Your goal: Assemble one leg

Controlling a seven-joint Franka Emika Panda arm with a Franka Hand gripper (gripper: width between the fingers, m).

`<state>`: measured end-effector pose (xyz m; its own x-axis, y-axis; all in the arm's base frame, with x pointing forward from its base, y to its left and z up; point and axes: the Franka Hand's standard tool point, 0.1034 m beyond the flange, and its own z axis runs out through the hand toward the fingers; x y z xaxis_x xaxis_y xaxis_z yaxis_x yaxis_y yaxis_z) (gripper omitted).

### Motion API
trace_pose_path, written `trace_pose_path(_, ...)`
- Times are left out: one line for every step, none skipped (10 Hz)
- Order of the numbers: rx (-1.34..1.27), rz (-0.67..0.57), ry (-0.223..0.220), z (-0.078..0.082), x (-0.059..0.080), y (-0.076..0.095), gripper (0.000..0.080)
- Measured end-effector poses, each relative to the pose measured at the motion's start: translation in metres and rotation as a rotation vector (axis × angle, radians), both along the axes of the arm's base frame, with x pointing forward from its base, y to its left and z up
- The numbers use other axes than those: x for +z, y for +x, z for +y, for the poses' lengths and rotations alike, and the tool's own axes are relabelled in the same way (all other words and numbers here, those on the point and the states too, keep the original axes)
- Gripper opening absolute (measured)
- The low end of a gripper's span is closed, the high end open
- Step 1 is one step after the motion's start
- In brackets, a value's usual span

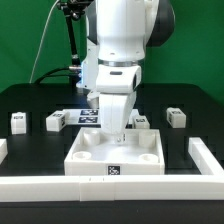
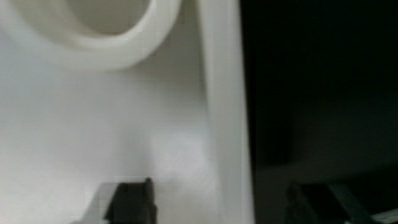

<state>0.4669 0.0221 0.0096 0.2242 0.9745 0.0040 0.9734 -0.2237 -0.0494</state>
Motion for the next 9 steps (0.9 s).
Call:
trace_pose_path(0.0,0.0,0.0,-0.0001,-0.0001,-0.0001,0.0207)
trace_pose_path(0.0,-0.001,0.0,0.0002,0.0001,0.0002,0.0072)
trace_pose_path(-0.002,-0.005,0.0,-0.0003,0.0006,0.0013,0.0072)
trace_pose_path(-0.002,-0.006,0.0,-0.0004,0.0006,0.0014,0.0058)
trace_pose_path(-0.002,-0.006,0.0,-0.0005,0.0006,0.0014,0.0058)
trace_pose_path(-0.002,-0.006,0.0,-0.0004,0.0007,0.0014,0.0058)
trace_pose_path(-0.002,-0.006,0.0,-0.0004,0.0007,0.0014,0.0058)
trace_pose_path(-0.002,-0.006,0.0,-0.0004,0.0007,0.0014,0.0058)
trace_pose_path(-0.002,-0.006,0.0,-0.0004,0.0007,0.0014,0.0058)
